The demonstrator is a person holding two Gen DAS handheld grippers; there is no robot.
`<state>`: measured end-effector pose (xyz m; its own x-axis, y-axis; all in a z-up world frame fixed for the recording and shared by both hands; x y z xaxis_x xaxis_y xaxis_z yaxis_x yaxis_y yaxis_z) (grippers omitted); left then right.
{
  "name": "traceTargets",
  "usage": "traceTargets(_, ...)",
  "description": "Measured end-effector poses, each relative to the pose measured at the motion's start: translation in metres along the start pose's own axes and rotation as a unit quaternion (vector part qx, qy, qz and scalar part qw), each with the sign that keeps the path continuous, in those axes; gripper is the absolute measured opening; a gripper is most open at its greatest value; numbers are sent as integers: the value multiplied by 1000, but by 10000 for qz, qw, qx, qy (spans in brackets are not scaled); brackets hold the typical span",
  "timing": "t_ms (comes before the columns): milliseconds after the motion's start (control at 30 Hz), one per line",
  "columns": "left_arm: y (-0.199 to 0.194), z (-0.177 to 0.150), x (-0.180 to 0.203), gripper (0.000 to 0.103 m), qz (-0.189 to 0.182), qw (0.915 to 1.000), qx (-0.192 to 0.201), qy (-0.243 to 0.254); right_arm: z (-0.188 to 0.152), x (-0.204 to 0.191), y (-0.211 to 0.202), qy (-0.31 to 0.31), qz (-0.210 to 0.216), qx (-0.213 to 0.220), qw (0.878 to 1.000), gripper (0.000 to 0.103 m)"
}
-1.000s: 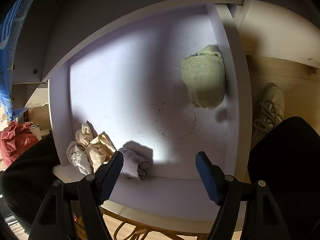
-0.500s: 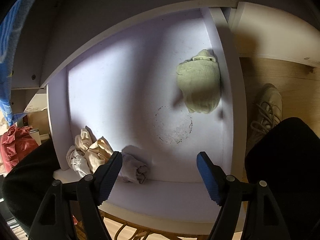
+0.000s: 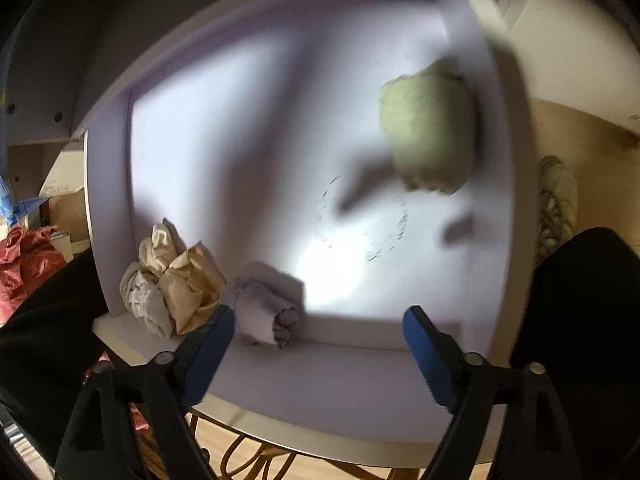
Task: Organize soft objects
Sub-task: 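Move the left tool back down to the drawer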
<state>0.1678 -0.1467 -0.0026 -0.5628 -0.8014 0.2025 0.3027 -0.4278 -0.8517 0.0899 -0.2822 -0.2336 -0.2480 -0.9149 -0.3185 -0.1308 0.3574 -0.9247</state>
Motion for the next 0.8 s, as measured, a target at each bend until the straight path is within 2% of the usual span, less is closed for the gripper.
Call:
traceTargets(167, 28, -55, -23, 43, 262, 9983, -524, 25, -11, -25, 33, -314, 97, -474, 9983, 92)
traceTargets(300, 58, -90, -48, 43, 531, 9928, -1063, -129, -14, -41, 51, -350, 217, -611, 9973, 92)
traceTargets(367, 73, -105, -65, 43, 619, 9874, -1388, -441, -15, -47, 58, -375, 176, -608, 9973, 92)
traceTargets(467, 90, -127, -93, 43, 493, 9741, -1793, -1288, -18, -57, 70, -370, 96, -622, 9973, 92)
traceTargets(500, 94, -133, -101, 43, 451, 9685, -1880, -1566, -20, -61, 74, -353, 113, -670, 9971, 92)
traceTargets(600, 95, -136, -116, 44, 597, 9620, -1904, -1867, -22, -69, 86, -369, 54, -706, 9968, 92)
traceTargets(667, 95, -136, -122, 51, 691, 9606, -1843, -1961, -23, -73, 93, -411, -108, -701, 9966, 92)
traceTargets(733, 96, -139, -129, 74, 741, 9576, -1850, -2082, -22, -74, 99, -424, -207, -700, 9964, 90)
traceTargets(800, 100, -142, -132, 76, 752, 9547, -1904, -2159, -22, -74, 106, -427, -336, -753, 9957, 88)
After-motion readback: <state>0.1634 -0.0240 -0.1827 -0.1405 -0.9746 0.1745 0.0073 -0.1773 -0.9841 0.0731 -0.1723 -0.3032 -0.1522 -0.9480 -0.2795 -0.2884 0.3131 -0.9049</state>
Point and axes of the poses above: each gripper's, at about its wrist camera, not at the fingertips, and y roughly the way its jaws point, x to its right, z to its top, the point moved 1 cm from there along y, roughly the way its jaws point, and after that the axes turned 2 degrees about -y, right-handed, at the moved point
